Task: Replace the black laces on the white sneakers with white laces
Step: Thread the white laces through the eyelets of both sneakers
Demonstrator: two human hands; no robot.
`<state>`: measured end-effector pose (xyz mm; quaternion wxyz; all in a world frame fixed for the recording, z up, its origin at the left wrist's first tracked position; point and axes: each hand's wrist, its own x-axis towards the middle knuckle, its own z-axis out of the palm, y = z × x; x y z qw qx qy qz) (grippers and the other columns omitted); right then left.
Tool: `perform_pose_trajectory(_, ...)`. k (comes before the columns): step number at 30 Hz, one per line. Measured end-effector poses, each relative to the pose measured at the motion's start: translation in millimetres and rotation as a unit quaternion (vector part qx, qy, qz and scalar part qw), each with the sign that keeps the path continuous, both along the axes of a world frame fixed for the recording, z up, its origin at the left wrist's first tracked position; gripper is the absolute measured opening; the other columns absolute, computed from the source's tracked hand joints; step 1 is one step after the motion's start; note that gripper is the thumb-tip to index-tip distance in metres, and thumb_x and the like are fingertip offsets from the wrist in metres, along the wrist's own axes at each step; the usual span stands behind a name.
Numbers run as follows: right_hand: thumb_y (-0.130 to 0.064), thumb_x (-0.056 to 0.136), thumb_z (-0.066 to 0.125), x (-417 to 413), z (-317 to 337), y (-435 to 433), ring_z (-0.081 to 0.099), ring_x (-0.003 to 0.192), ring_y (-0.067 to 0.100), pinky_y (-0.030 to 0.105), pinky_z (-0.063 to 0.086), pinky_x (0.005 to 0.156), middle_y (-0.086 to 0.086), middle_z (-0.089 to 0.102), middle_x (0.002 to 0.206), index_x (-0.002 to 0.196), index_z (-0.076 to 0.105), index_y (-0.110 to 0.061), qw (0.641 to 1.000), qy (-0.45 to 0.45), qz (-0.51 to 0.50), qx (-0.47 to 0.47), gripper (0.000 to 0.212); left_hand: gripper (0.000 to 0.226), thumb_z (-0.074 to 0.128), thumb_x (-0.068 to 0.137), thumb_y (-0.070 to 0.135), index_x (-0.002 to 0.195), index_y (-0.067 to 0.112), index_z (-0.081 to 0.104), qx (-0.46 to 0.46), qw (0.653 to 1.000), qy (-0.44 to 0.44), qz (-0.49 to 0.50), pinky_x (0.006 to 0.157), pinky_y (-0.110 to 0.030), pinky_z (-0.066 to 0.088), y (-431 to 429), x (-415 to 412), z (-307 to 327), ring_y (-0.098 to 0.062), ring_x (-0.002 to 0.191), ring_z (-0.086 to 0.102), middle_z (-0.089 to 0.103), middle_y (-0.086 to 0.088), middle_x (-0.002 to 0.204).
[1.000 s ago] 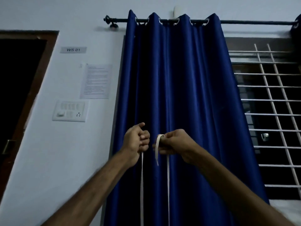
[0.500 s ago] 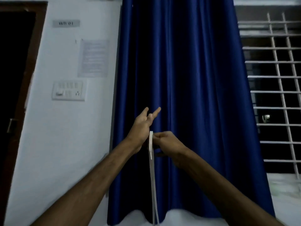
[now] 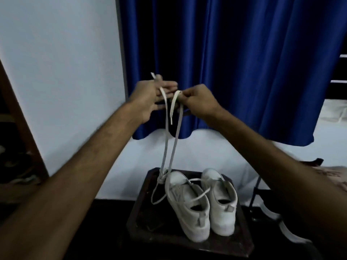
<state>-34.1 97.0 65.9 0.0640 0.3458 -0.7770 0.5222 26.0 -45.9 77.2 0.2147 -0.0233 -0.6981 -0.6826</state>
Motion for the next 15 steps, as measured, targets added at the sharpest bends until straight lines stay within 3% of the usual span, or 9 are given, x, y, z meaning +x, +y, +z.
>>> perform_pose_trajectory(2,-0.009,0.098,0.048,-11.3,-11.8,14.0,0.069,0.066,0.022,0.033,0.060,0.068,0.010,0.071,0.075,0.084,0.070,-0.006,0.992,-0.079,-0.014,-0.094,0.027,0.031,0.041,0.104,0.027,0.098,0.013,0.067,0.142,0.989,0.030,0.020,0.078,-0.033,0.056,-20.3,2.4,-14.8,-0.015,0.085,0.070,0.074,-0.001,0.095)
perform_pose_trajectory(3,-0.007,0.098,0.044,-19.3,-13.9,25.4,0.065,0.061,0.018,0.030,0.059,0.063,0.009,0.068,0.073,0.086,0.068,-0.005,0.977,-0.139,-0.016,-0.159,0.027,0.031,0.039,0.105,0.026,0.095,0.013,0.065,0.193,0.979,0.044,0.043,0.064,-0.027,0.056,-29.4,3.8,-23.5,-0.013,0.071,0.067,0.074,0.001,0.084)
perform_pose_trajectory(5,-0.011,0.098,0.041,-40.5,-23.4,50.4,0.055,0.051,0.012,0.022,0.049,0.045,0.005,0.061,0.066,0.088,0.067,-0.008,0.948,-0.214,-0.039,-0.234,0.029,0.034,0.038,0.106,0.025,0.087,0.016,0.065,0.141,0.981,0.025,0.128,0.037,-0.016,0.035,-38.8,5.0,-54.2,-0.009,0.048,0.046,0.061,0.005,0.064)
perform_pose_trajectory(6,-0.016,0.099,0.042,-49.7,-31.0,62.0,0.049,0.045,0.010,0.020,0.040,0.039,0.002,0.058,0.062,0.088,0.069,-0.010,0.953,-0.209,-0.062,-0.212,0.029,0.032,0.041,0.104,0.023,0.086,0.016,0.066,0.060,0.987,-0.004,0.152,0.034,-0.015,0.027,-36.3,3.4,-78.0,-0.008,0.046,0.037,0.054,0.006,0.063)
perform_pose_trajectory(8,-0.019,0.099,0.047,-65.8,-60.3,70.1,0.045,0.041,0.007,0.018,0.032,0.037,-0.005,0.060,0.056,0.089,0.073,-0.010,0.984,-0.138,-0.090,-0.063,0.029,0.026,0.051,0.098,0.026,0.088,0.011,0.070,-0.102,0.982,-0.079,0.136,0.039,-0.016,0.037,-20.5,1.2,-133.1,-0.008,0.050,0.045,0.057,0.004,0.068)
perform_pose_trajectory(9,-0.014,0.099,0.048,-68.4,-79.0,67.8,0.048,0.044,0.005,0.018,0.034,0.039,-0.006,0.064,0.059,0.091,0.073,-0.007,0.992,-0.098,-0.076,0.032,0.027,0.029,0.058,0.092,0.034,0.086,0.009,0.070,-0.168,0.973,-0.115,0.109,0.053,-0.020,0.049,-12.6,0.8,-161.0,-0.012,0.060,0.056,0.063,0.001,0.072)
perform_pose_trajectory(11,-0.006,0.096,0.050,-66.3,-117.8,56.1,0.060,0.054,0.006,0.021,0.047,0.051,-0.003,0.072,0.076,0.091,0.074,-0.007,0.980,-0.057,-0.010,0.190,0.025,0.037,0.063,0.077,0.047,0.081,0.011,0.070,-0.281,0.941,-0.178,0.061,0.080,-0.034,0.053,-1.2,-2.7,-209.1,-0.021,0.083,0.067,0.070,-0.002,0.082)
perform_pose_trajectory(13,-0.015,0.095,0.055,-65.5,-151.5,43.2,0.065,0.062,0.005,0.024,0.054,0.068,-0.004,0.075,0.087,0.096,0.076,-0.017,0.954,-0.008,0.031,0.300,0.021,0.019,0.068,0.080,0.036,0.087,0.020,0.075,-0.342,0.912,-0.221,0.045,0.083,-0.031,0.053,10.0,-5.3,-237.7,-0.017,0.094,0.068,0.073,0.004,0.096)
perform_pose_trajectory(15,-0.020,0.094,0.057,-66.7,-174.6,33.6,0.066,0.075,0.004,0.022,0.052,0.079,-0.005,0.075,0.098,0.103,0.076,-0.020,0.934,0.023,0.046,0.354,0.021,0.009,0.069,0.084,0.028,0.090,0.027,0.076,-0.381,0.896,-0.210,0.088,0.082,-0.029,0.052,17.1,-6.4,-254.1,-0.014,0.097,0.067,0.072,0.007,0.101)
